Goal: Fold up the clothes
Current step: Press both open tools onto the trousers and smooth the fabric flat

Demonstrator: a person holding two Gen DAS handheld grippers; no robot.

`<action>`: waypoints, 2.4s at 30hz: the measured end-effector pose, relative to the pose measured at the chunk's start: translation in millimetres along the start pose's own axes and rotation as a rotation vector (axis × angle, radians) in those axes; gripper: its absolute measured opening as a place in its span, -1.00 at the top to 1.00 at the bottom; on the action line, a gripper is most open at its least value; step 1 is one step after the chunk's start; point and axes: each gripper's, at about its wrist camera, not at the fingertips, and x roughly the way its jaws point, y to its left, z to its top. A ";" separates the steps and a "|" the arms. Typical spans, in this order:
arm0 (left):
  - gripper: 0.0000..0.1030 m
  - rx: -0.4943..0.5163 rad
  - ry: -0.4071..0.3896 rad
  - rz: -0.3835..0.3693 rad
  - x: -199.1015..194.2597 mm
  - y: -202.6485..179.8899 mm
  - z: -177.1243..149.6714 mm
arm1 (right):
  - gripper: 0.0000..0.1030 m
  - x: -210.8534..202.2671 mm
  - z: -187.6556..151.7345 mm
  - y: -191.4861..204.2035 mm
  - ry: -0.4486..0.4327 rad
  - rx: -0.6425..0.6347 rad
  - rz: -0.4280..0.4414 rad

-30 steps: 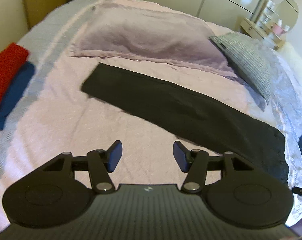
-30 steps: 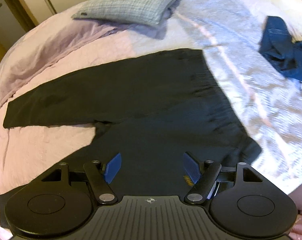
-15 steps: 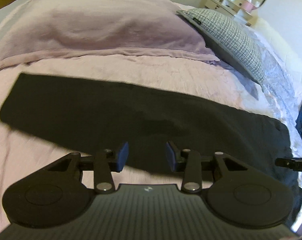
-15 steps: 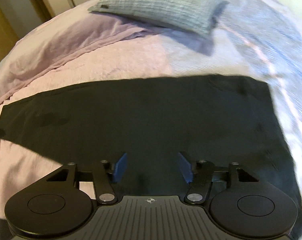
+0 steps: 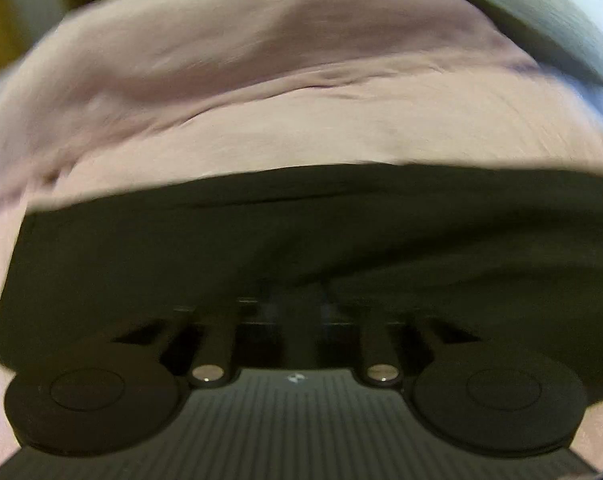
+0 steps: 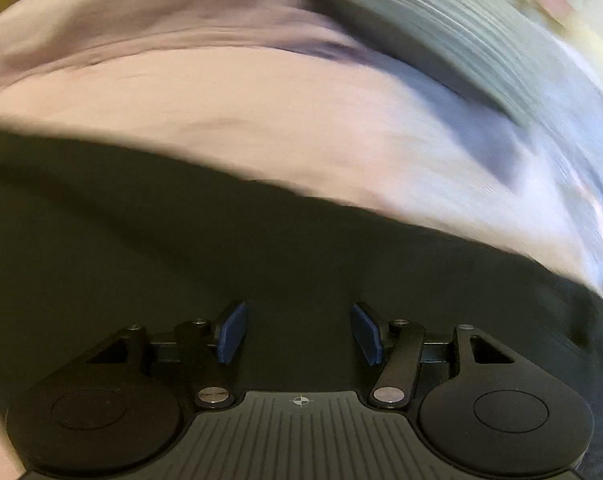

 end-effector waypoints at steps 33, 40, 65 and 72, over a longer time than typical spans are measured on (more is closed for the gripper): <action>0.65 -0.435 0.133 0.081 -271.5 -102.9 -287.1 | -0.11 -181.1 -207.9 -14.5 0.143 -0.064 0.237; 0.58 -0.422 0.063 0.113 -303.5 -135.5 -279.3 | -0.12 -211.2 -214.1 -37.8 0.093 -0.067 0.247; 0.47 -0.281 0.056 0.040 -269.7 -177.0 -275.0 | -0.12 -215.8 -244.3 -77.1 0.117 0.259 0.371; 0.54 -0.455 0.050 0.150 -278.1 -103.1 -296.9 | -0.12 -204.6 -233.7 -61.7 0.136 0.254 0.342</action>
